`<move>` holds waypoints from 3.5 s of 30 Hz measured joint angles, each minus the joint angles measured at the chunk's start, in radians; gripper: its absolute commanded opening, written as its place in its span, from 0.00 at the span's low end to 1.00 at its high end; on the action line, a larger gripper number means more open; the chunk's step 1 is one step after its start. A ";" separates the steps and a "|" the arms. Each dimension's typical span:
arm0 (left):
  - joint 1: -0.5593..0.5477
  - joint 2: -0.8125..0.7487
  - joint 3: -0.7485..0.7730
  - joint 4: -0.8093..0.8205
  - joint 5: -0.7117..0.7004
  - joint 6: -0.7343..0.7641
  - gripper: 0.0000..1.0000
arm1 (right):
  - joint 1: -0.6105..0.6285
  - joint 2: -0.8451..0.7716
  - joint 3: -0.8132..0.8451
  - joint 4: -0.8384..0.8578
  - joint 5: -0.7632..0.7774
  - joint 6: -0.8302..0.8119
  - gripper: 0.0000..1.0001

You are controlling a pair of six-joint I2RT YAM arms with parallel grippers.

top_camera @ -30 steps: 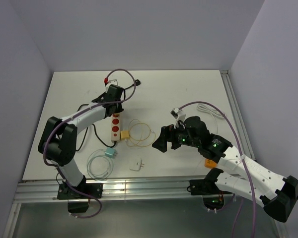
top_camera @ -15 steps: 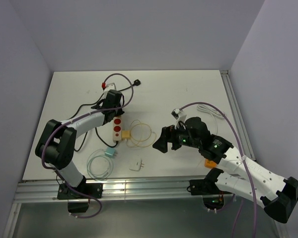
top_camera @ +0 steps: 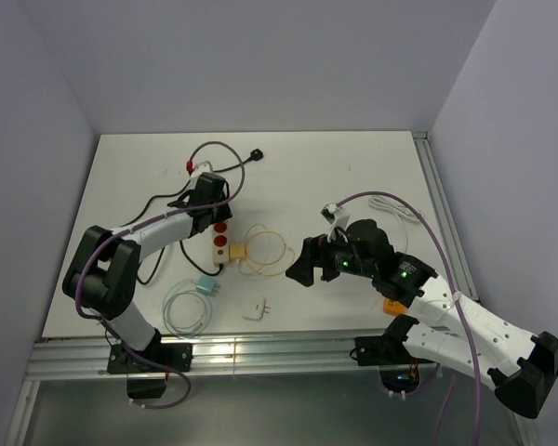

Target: Insert the plug

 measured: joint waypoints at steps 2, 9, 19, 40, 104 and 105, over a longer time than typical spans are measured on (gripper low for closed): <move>0.008 -0.008 -0.014 -0.080 0.031 -0.016 0.64 | 0.000 0.006 0.000 0.000 -0.002 0.000 1.00; 0.016 -0.090 -0.021 -0.359 0.056 -0.035 0.99 | 0.000 0.085 0.000 0.012 -0.003 0.000 0.99; 0.013 -0.609 -0.006 -0.524 0.064 -0.061 0.99 | 0.013 0.209 0.000 0.073 -0.021 0.031 0.99; -0.005 -0.800 -0.427 -0.632 0.271 -0.409 0.67 | 0.027 0.201 -0.001 0.097 -0.003 0.068 0.99; -0.246 -0.533 -0.484 -0.337 0.071 -0.327 0.17 | 0.027 0.180 -0.051 0.132 -0.022 0.071 0.99; -0.246 -0.533 -0.484 -0.337 0.070 -0.327 0.13 | 0.027 0.181 -0.052 0.133 -0.023 0.071 0.99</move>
